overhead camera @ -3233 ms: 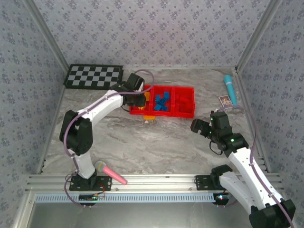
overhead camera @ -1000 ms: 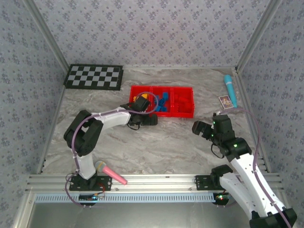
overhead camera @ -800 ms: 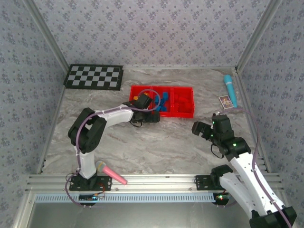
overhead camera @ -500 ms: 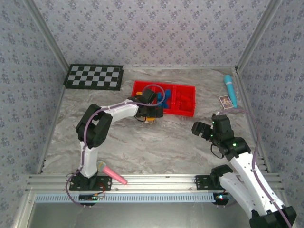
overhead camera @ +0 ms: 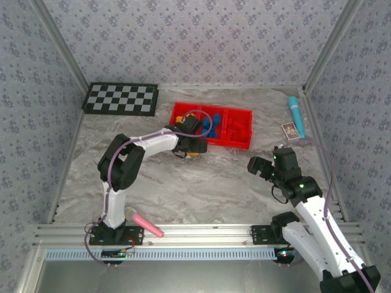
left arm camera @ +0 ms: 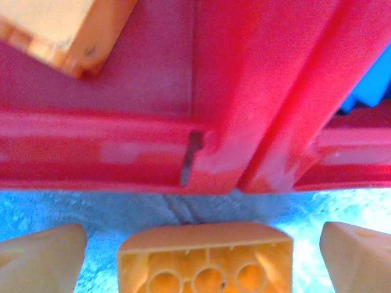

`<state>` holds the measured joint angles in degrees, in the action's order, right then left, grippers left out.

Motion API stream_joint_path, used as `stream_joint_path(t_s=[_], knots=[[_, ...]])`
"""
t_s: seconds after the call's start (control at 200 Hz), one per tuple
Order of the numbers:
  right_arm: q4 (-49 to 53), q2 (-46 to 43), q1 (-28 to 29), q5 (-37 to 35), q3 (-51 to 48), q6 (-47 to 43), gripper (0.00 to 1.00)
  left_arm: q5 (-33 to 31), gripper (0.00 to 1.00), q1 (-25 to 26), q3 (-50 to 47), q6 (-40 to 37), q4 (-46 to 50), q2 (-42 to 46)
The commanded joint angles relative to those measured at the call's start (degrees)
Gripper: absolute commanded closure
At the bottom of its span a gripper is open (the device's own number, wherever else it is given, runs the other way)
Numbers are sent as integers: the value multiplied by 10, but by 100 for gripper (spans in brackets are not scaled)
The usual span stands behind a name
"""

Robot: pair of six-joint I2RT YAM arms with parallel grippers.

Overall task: Sort the legos into containers by color
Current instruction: Move the container to the top-center of the table, then pick up the lego from the center of the table.

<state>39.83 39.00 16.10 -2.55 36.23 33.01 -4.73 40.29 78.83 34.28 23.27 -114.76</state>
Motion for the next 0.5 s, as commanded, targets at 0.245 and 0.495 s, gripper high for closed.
stream_joint_path(t_s=[0.245,0.495], knots=[[-5,5,-5,2,0,-6,0,7,20,6,-7,25,7,1],[2,-1,-5,4,0,-6,0,3,32,6,22,18,30,-18]])
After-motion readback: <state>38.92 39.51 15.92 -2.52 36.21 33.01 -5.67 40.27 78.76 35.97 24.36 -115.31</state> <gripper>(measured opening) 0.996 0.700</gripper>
